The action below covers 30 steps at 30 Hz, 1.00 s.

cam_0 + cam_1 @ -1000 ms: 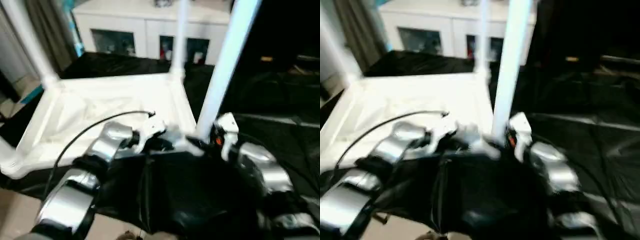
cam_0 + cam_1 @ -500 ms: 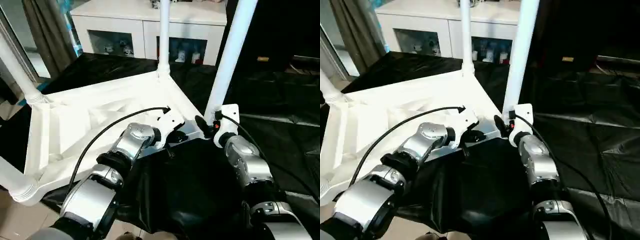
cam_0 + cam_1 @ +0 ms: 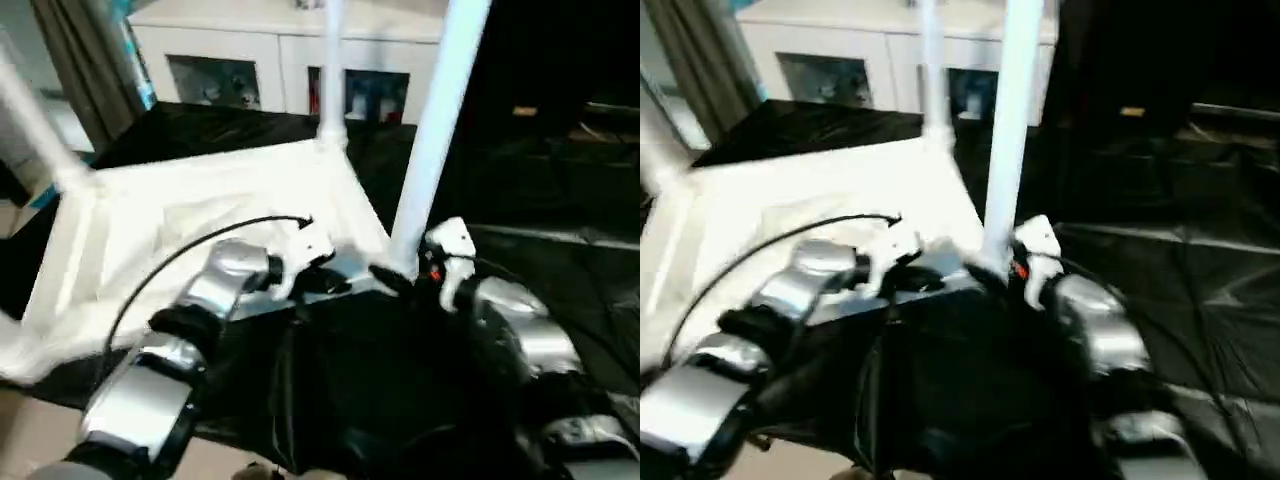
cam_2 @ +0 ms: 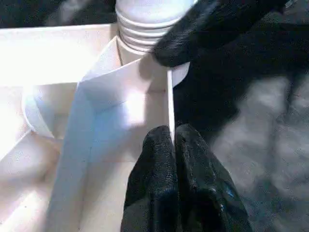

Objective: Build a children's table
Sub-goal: Rotate leg to tighten

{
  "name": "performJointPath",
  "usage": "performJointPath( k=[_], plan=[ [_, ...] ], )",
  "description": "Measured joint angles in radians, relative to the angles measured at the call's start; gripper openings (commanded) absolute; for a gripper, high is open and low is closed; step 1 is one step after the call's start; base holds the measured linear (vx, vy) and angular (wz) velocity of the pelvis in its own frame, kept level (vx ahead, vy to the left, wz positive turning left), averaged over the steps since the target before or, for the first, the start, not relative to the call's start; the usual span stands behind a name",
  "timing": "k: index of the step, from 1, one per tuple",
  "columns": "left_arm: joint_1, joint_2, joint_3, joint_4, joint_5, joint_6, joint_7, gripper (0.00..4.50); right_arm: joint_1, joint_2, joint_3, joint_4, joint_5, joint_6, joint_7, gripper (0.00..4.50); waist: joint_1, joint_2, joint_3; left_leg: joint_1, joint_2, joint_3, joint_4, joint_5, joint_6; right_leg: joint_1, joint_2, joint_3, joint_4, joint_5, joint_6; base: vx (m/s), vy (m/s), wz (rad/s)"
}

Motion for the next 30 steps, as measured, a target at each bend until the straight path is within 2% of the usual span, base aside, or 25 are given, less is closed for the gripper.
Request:
performJointPath(
  k=[6,18,22,26,30],
  plan=[
    [0.036,0.043,-0.018,-0.064,-0.029,0.018,-0.136,0.0,0.034,-0.05,0.039,-0.054,0.036,0.021,0.15,3.97,0.013,0.0,0.001,0.0,0.0,0.001,0.001,-0.002,-0.005,0.001,0.0,0.001,0.001,0.0,0.0,0.0,0.0,0.0],
    [0.056,0.065,-0.018,-0.102,-0.038,0.047,-0.187,0.0,0.039,-0.086,0.052,-0.08,0.052,0.064,0.217,2.87,0.018,0.0,0.001,-0.002,0.0,0.001,0.002,-0.002,-0.005,0.0,0.0,0.001,0.001,0.0,0.0,0.0,0.0,0.0],
    [0.059,0.061,-0.018,-0.102,-0.038,0.047,-0.18,0.0,0.047,-0.084,0.051,-0.088,0.052,0.075,0.213,2.77,0.02,0.0,0.001,-0.002,0.0,0.001,0.003,-0.002,-0.005,0.001,0.0,0.001,0.001,0.0,0.0,0.0,0.0,0.0],
    [0.049,0.031,-0.016,-0.076,-0.025,0.043,-0.079,0.0,0.049,-0.035,0.025,-0.071,0.037,0.078,0.087,2.76,0.019,-0.001,0.0,0.001,0.0,0.001,0.003,-0.002,-0.005,0.003,0.0,0.001,0.002,0.0,0.0,0.0,0.0,0.0],
    [-0.007,-0.034,-0.01,-0.004,0.016,0.058,0.113,0.0,-0.001,0.071,-0.045,0.007,0.0,0.077,-0.206,2.75,0.001,-0.001,0.0,0.004,0.0,0.0,0.004,-0.001,-0.006,0.004,0.0,0.002,0.001,-0.002,0.003,0.0,0.0,0.0]
  ],
)
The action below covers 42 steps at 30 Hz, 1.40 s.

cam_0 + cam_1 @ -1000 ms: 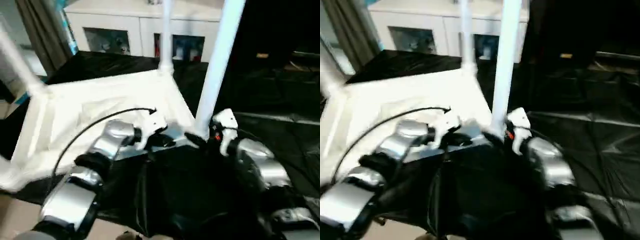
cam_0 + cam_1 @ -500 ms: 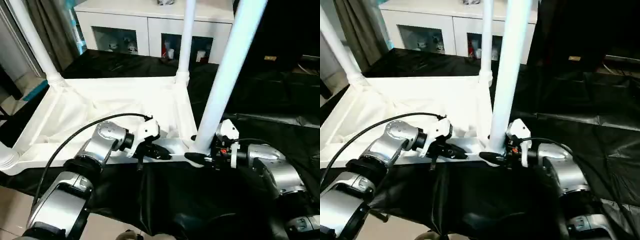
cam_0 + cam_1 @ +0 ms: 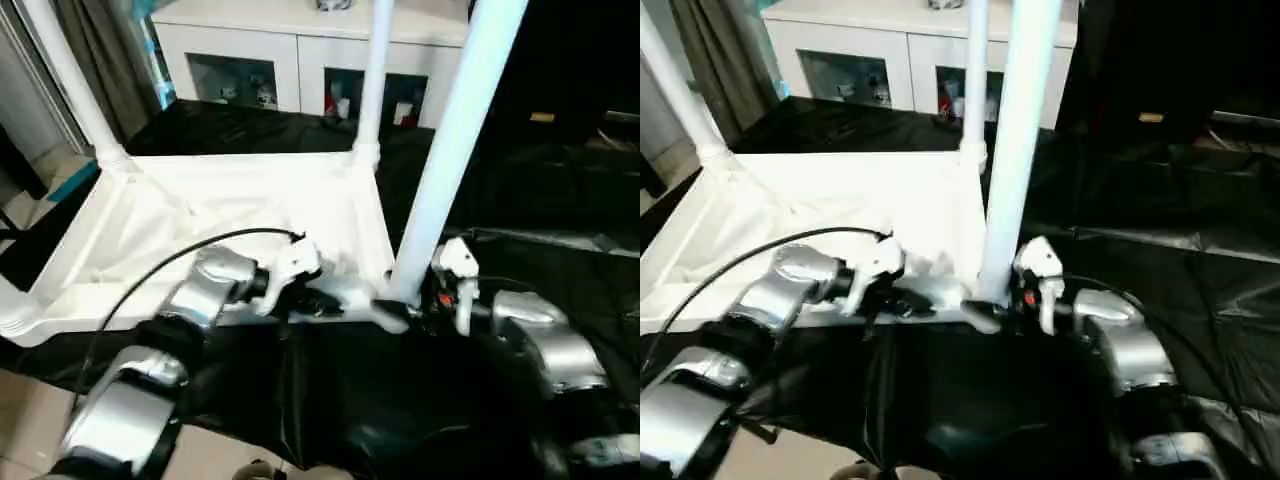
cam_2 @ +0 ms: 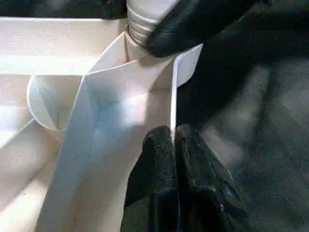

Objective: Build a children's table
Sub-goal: Rotate leg to tighten

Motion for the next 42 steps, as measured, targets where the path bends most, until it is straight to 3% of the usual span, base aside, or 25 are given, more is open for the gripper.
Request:
performJointPath(
  k=[7,11,12,13,18,30,33,37,42],
  plan=[
    [-0.063,-0.118,0.022,0.093,0.019,0.059,0.228,0.0,-0.071,0.123,-0.086,0.082,-0.035,0.008,-0.375,2.75,-0.01,0.001,-0.001,0.001,-0.001,0.0,0.0,0.0,0.0,0.002,0.0,0.001,0.0,0.0,0.0,0.0,0.0,0.0],
    [-0.077,-0.14,0.027,0.119,0.025,0.056,0.26,0.0,-0.088,0.132,-0.088,0.118,-0.057,-0.025,-0.421,2.75,-0.011,0.001,-0.001,0.001,-0.001,0.0,0.0,0.0,0.0,0.003,0.0,0.001,-0.001,0.0,0.001,0.0,0.0,0.0],
    [-0.077,-0.14,0.027,0.119,0.025,0.054,0.26,0.0,-0.088,0.132,-0.088,0.12,-0.061,-0.032,-0.42,3.1,-0.011,0.001,-0.001,0.001,-0.001,0.0,0.0,0.0,0.0,0.003,0.0,0.001,-0.001,0.0,0.0,0.0,0.0,0.0],
    [-0.077,-0.139,0.027,0.119,0.025,0.052,0.259,0.0,-0.088,0.132,-0.088,0.12,-0.061,-0.039,-0.417,3.1,-0.011,0.002,-0.001,0.001,-0.001,0.0,0.0,0.0,0.0,0.003,0.0,0.001,-0.001,0.0,0.0,0.0,0.0,0.0],
    [-0.076,-0.106,0.027,0.119,0.024,0.017,0.192,0.0,-0.075,0.11,-0.078,0.103,-0.064,-0.048,-0.301,3.65,-0.018,0.001,0.0,0.0,-0.001,-0.001,0.0,0.0,0.0,0.002,0.0,0.001,0.0,0.003,-0.003,0.0,0.0,0.0],
    [0.004,0.04,0.013,0.012,-0.022,-0.051,-0.155,0.0,0.017,-0.09,0.064,-0.053,-0.01,-0.026,0.199,3.65,-0.004,0.002,0.0,-0.004,0.002,0.0,-0.004,0.001,0.002,-0.004,0.001,-0.002,0.0,0.001,-0.002,0.0,0.0,0.0],
    [0.023,0.066,0.009,-0.013,-0.029,-0.052,-0.219,0.0,0.038,-0.115,0.079,-0.084,0.014,-0.014,0.276,3.65,0.008,0.002,0.0,-0.004,0.002,0.0,-0.003,0.0,0.0,-0.003,0.001,-0.002,0.0,0.001,-0.002,0.0,0.0,0.0],
    [0.042,0.091,0.004,-0.044,-0.045,-0.044,-0.273,0.0,0.047,-0.155,0.097,-0.118,0.047,0.019,0.366,3.65,0.009,0.002,0.0,-0.004,0.002,0.001,-0.003,0.0,0.0,-0.003,0.001,-0.001,0.0,0.001,-0.002,0.0,0.0,0.0],
    [0.044,0.096,0.004,-0.049,-0.047,-0.039,-0.287,0.0,0.047,-0.163,0.096,-0.121,0.048,0.029,0.382,3.21,0.01,0.002,0.0,-0.004,0.002,0.0,-0.003,0.0,0.0,-0.003,0.001,-0.002,0.0,0.001,-0.002,0.0,0.0,0.0]
  ],
)
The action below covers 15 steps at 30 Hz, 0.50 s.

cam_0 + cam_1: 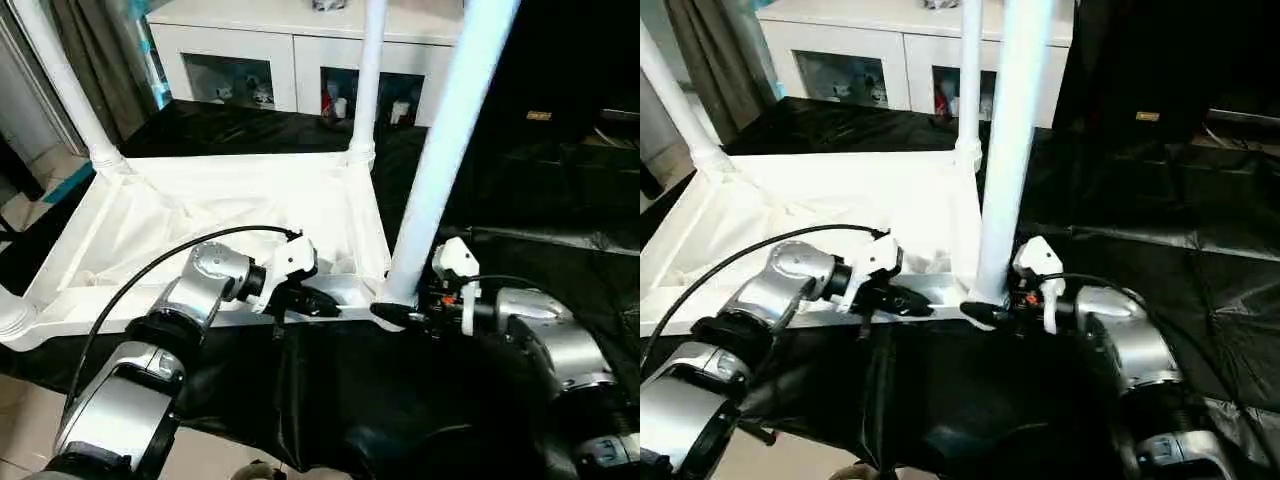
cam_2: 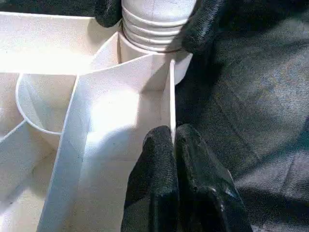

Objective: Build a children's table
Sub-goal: Rotate leg to tighten

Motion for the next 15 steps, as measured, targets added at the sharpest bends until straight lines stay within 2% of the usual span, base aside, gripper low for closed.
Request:
performJointPath(
  k=[4,7,10,15],
  plan=[
    [0.005,-0.003,0.0,-0.008,-0.001,0.005,0.006,0.0,0.0,0.002,-0.001,0.0,0.002,0.006,-0.005,2.87,0.0,0.0,0.0,0.0,0.0,0.0,0.0,0.0,0.0,0.0,0.0,0.0,0.0,0.0,0.0,0.0,0.0,0.0],
    [0.004,-0.015,0.0,-0.004,0.0,0.008,0.044,0.0,0.001,0.027,-0.009,0.001,-0.001,0.014,-0.054,2.79,-0.001,0.0,0.0,0.0,0.0,0.0,0.0,0.0,0.0,0.0,0.0,0.0,0.001,0.0,0.0,0.0,0.0,0.0],
    [-0.013,-0.042,0.004,0.019,0.019,0.012,0.133,0.0,-0.001,0.068,-0.043,0.028,-0.013,0.01,-0.16,2.76,-0.003,0.0,0.0,0.001,0.0,0.0,0.001,0.0,0.0,0.001,0.0,0.0,0.001,0.0,0.0,0.0,0.0,0.0],
    [-0.082,-0.127,0.012,0.118,0.058,0.037,0.347,0.0,-0.054,0.168,-0.102,0.115,-0.058,-0.004,-0.454,2.75,-0.014,-0.001,0.0,0.005,-0.001,0.0,0.001,0.0,-0.001,0.004,0.0,0.002,0.0,-0.001,0.002,0.0,0.0,0.0]
  ],
)
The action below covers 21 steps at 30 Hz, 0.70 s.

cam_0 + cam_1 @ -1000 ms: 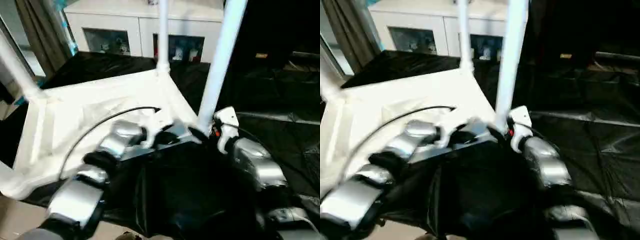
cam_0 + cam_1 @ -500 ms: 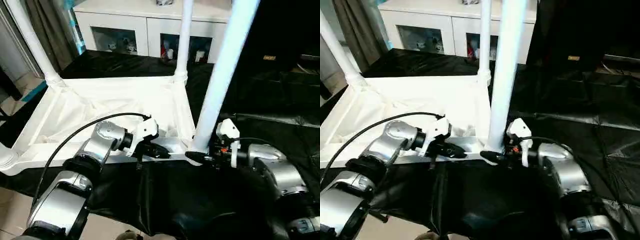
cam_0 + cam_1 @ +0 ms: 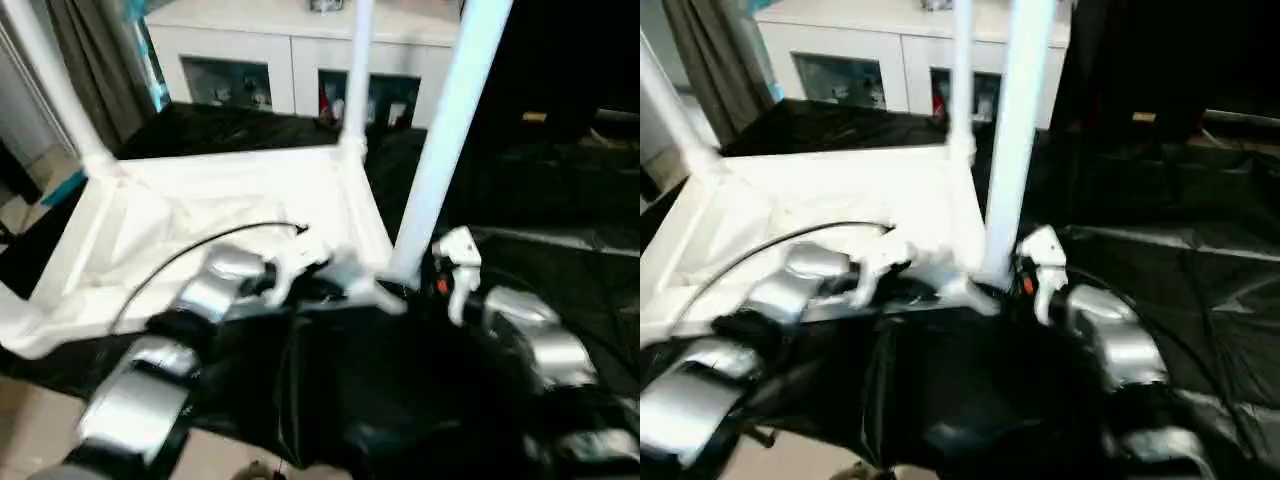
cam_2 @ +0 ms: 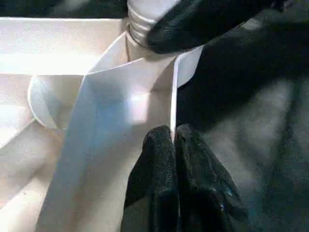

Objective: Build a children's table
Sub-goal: Rotate leg to tighten

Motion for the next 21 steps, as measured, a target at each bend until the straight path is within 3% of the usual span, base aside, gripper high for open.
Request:
performJointPath(
  k=[5,9,10,12,17,21],
  plan=[
    [-0.032,-0.075,0.013,0.047,0.008,0.036,0.16,0.0,-0.056,0.082,-0.052,0.07,-0.026,-0.006,-0.239,2.74,-0.006,0.0,0.0,0.001,-0.001,0.0,0.0,0.0,0.0,0.002,0.0,0.001,0.0,0.0,0.0,0.0,0.0,0.0],
    [-0.046,-0.103,0.018,0.071,0.014,0.038,0.211,0.0,-0.072,0.108,-0.064,0.105,-0.043,-0.039,-0.313,2.74,-0.007,0.0,-0.001,0.001,-0.001,0.0,0.0,0.0,0.0,0.002,0.0,0.001,0.0,0.001,-0.002,0.0,0.0,0.0],
    [-0.051,-0.106,0.018,0.08,0.015,0.038,0.213,0.0,-0.072,0.108,-0.065,0.112,-0.045,-0.054,-0.315,2.74,-0.007,0.0,-0.001,0.001,-0.001,0.0,0.0,0.0,0.0,0.003,0.0,0.001,-0.001,0.001,-0.002,0.0,0.0,0.0],
    [-0.055,-0.108,0.019,0.086,0.015,0.034,0.213,0.0,-0.069,0.109,-0.067,0.118,-0.041,-0.075,-0.312,3.3,-0.006,0.0,-0.001,0.001,-0.001,0.0,0.0,0.0,0.0,0.003,0.0,0.001,-0.001,0.001,-0.002,0.0,0.0,0.0],
    [-0.054,-0.087,0.019,0.089,0.014,0.011,0.186,0.0,-0.052,0.09,-0.072,0.105,-0.032,-0.092,-0.209,3.79,-0.013,0.0,0.0,-0.001,-0.001,0.0,0.0,0.0,0.0,0.002,-0.001,0.0,-0.001,0.002,-0.002,0.0,0.0,0.0],
    [-0.045,-0.053,0.019,0.078,0.01,-0.016,0.11,0.0,-0.028,0.017,-0.036,0.072,-0.015,-0.092,-0.052,3.79,-0.013,0.001,0.0,-0.001,-0.001,0.0,-0.001,0.0,0.0,0.0,0.0,0.0,0.0,0.002,-0.002,0.0,0.0,0.0]
  ],
)
